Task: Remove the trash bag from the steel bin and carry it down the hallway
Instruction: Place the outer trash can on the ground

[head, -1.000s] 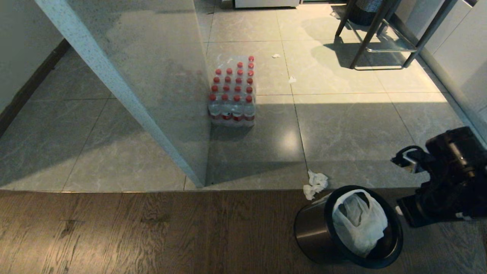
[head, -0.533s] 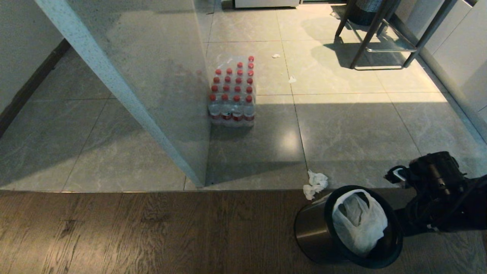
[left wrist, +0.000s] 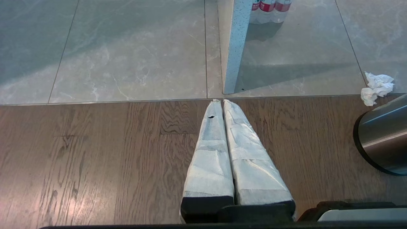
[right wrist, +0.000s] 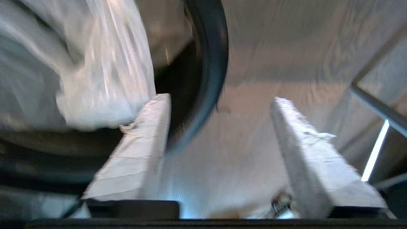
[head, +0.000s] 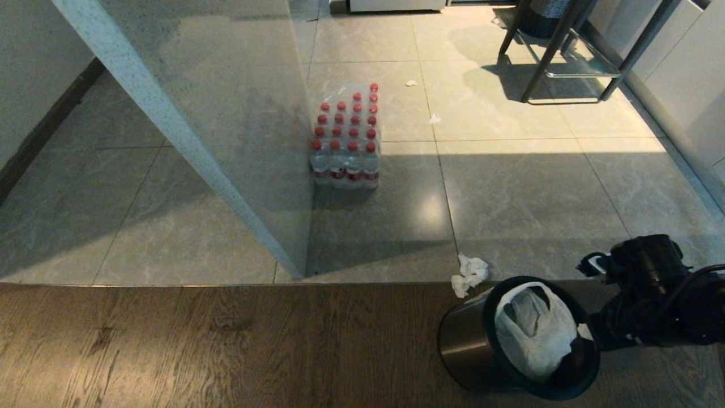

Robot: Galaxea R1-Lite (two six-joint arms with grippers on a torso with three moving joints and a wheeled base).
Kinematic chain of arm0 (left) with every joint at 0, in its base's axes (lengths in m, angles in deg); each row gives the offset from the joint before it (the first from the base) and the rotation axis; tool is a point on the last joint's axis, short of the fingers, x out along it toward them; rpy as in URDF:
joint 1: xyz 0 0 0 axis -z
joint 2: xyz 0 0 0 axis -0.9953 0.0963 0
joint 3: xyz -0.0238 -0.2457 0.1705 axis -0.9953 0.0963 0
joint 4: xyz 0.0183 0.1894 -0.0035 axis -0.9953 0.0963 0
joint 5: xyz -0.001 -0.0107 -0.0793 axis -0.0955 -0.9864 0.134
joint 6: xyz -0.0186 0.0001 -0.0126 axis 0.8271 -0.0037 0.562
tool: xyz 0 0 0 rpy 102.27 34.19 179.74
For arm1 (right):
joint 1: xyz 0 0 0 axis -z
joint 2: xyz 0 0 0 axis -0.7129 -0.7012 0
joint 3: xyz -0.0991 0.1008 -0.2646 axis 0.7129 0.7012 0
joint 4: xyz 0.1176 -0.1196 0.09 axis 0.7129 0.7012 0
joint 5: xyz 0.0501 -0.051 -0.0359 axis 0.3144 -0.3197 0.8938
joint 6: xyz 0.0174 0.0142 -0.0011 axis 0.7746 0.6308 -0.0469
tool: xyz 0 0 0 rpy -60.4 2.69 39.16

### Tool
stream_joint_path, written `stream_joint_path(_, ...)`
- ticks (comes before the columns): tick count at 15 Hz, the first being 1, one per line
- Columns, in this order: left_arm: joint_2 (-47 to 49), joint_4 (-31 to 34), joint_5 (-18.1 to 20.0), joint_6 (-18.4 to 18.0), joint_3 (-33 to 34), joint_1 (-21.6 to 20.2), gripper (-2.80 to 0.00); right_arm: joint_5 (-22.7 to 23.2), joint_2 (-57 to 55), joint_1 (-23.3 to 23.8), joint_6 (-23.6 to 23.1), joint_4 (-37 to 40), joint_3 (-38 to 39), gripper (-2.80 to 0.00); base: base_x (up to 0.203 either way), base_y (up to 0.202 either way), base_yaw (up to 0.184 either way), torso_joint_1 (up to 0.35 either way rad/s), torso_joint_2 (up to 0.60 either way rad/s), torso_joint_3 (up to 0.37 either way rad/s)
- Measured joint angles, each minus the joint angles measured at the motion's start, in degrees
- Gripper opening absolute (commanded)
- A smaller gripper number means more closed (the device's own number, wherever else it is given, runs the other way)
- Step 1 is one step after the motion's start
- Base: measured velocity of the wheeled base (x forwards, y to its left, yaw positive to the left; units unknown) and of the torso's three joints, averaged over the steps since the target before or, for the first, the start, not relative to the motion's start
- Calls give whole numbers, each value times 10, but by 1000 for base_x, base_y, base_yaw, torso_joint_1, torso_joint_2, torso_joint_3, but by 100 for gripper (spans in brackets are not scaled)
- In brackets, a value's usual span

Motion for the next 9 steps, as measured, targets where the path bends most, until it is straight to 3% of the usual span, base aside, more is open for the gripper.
stream_joint_path(3,0,0,0,0,0,0,-280,27,-28,3,-7,-59,11,0,0,0,0,0,0,0)
stream_joint_path(9,0,0,0,0,0,0,-280,28,-106,4,-16,-158,2,0,0,0,0,0,0,0)
